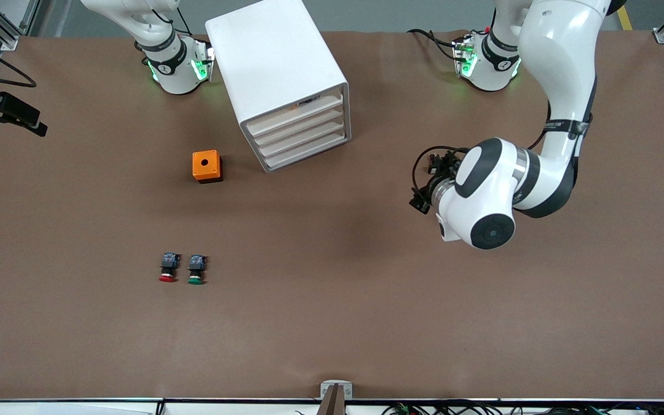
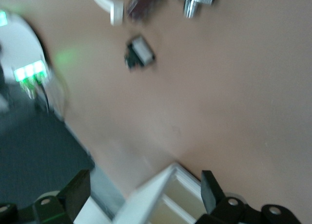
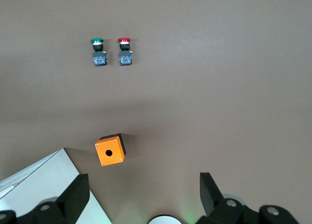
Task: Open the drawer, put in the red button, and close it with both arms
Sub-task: 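Reach the left gripper toward the white cabinet's drawer handle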
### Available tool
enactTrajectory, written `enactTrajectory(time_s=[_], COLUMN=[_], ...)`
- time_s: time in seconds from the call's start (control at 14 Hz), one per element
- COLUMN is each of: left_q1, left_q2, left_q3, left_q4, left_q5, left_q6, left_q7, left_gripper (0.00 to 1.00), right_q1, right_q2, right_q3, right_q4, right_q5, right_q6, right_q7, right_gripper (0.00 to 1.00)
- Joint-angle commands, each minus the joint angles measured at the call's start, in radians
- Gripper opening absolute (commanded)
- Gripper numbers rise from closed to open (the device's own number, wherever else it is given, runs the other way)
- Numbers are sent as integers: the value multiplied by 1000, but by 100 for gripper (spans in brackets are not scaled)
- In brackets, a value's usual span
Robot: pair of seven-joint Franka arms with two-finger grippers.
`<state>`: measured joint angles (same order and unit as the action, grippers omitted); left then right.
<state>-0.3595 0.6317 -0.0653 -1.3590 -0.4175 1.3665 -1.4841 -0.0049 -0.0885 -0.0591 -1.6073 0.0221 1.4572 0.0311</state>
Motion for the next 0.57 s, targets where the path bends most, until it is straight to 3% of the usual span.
enactTrajectory(time_s=[0.0,0.21,0.5], left_q1=[1,-24,-90], left_q2=[68,117,192], left_q3=[2,1,1], left_q4=[58,57,52], left_q5=[-210,-423,-590], left_q6=[-37,-38,-37], left_q7=[-213,-419,-648], left_gripper=[100,100,100], right_q1=[-7,-3,-9], right_q2=[4,56,234], right_q3=[1,2,2], right_q4=[26,38,62], right_q5=[1,-11,-14], right_q6=[-8,-8,11], right_q7=[-3,0,-10], right_gripper=[100,100,100])
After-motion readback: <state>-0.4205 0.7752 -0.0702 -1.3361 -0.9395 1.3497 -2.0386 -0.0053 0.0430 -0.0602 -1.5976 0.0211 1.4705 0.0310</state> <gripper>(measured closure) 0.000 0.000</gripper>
